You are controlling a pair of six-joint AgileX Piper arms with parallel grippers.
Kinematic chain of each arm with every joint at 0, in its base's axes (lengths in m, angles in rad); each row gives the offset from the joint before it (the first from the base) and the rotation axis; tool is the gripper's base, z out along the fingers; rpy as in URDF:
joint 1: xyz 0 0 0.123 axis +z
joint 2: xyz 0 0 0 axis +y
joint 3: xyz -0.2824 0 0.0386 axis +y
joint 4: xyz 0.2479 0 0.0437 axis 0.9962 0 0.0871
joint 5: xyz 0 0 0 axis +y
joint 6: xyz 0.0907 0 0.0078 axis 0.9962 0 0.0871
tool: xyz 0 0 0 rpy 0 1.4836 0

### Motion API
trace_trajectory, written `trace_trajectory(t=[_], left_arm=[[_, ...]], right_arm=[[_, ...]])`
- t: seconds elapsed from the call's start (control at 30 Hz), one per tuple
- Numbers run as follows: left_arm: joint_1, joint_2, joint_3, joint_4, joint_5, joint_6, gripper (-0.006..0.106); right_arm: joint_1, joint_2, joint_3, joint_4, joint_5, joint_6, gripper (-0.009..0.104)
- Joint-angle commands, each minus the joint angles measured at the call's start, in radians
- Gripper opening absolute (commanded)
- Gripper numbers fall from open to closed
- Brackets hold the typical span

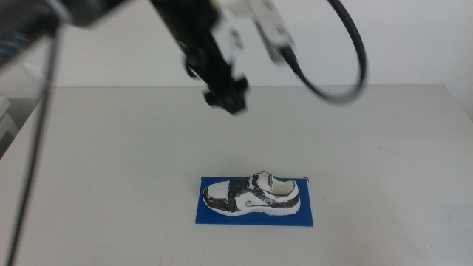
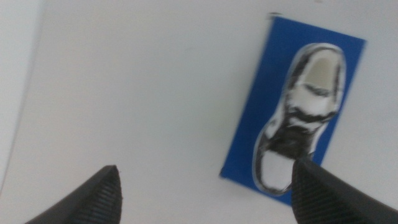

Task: Use one arm to grab the shoe from the table and place it on the mat.

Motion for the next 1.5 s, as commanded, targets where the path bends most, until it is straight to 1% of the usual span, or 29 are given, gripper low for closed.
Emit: trace_trajectory(t=[0.0,0.13,0.27,0.43,0.53,0.63,0.7,0.83,0.93,1.03,1.1,1.13,1.23,1.33,1.37,1.47], left_arm=[[0.047,-0.095,-0.032,-0.022,0.074,-0.076,0.094],[0.152,-0.163,-0.032,-0.038,0.074,-0.137,0.094],[0.261,-0.235,-0.032,-0.080,0.074,-0.145,0.094],[0.333,-0.301,-0.018,-0.096,0.073,-0.155,0.094],[0.343,-0.346,0.010,-0.081,0.060,-0.212,0.094],[0.341,-0.438,0.102,-0.031,-0.036,-0.304,0.094],[0.341,-0.526,0.231,-0.014,-0.173,-0.347,0.094],[0.341,-0.726,0.560,0.018,-0.564,-0.359,0.094],[0.341,-0.872,0.816,0.015,-0.872,-0.368,0.094],[0.341,-1.023,1.062,0.024,-1.117,-0.435,0.094],[0.351,-1.107,1.199,0.060,-1.205,-0.492,0.094],[0.358,-1.160,1.258,0.093,-1.228,-0.533,0.094],[0.394,-1.283,1.401,0.217,-1.219,-0.711,0.094],[0.430,-1.400,1.528,0.315,-1.201,-0.838,0.094],[0.441,-1.444,1.568,0.329,-1.195,-0.853,0.094],[0.470,-1.578,1.669,0.330,-1.179,-0.837,0.094]], right_arm=[[-0.005,-0.021,-0.010,-0.008,-0.079,-0.013,0.066],[-0.005,-0.021,-0.010,-0.008,-0.079,-0.013,0.066],[-0.005,-0.021,-0.010,-0.008,-0.079,-0.013,0.066],[-0.005,-0.021,-0.010,-0.008,-0.079,-0.013,0.066],[-0.005,-0.021,-0.010,-0.008,-0.079,-0.013,0.066],[-0.005,-0.021,-0.010,-0.008,-0.079,-0.013,0.066],[-0.005,-0.021,-0.010,-0.008,-0.079,-0.013,0.066],[-0.005,-0.021,-0.010,-0.008,-0.079,-0.013,0.066],[-0.005,-0.021,-0.010,-0.008,-0.079,-0.013,0.066],[-0.005,-0.021,-0.010,-0.008,-0.079,-0.013,0.066],[-0.005,-0.021,-0.010,-0.008,-0.079,-0.013,0.066],[-0.005,-0.021,-0.010,-0.008,-0.079,-0.013,0.066],[-0.005,-0.021,-0.010,-0.008,-0.079,-0.013,0.066],[-0.005,-0.021,-0.010,-0.008,-0.079,-0.013,0.066],[-0.005,-0.021,-0.010,-0.008,-0.079,-0.013,0.066],[-0.005,-0.021,-0.010,-0.008,-0.079,-0.013,0.066]])
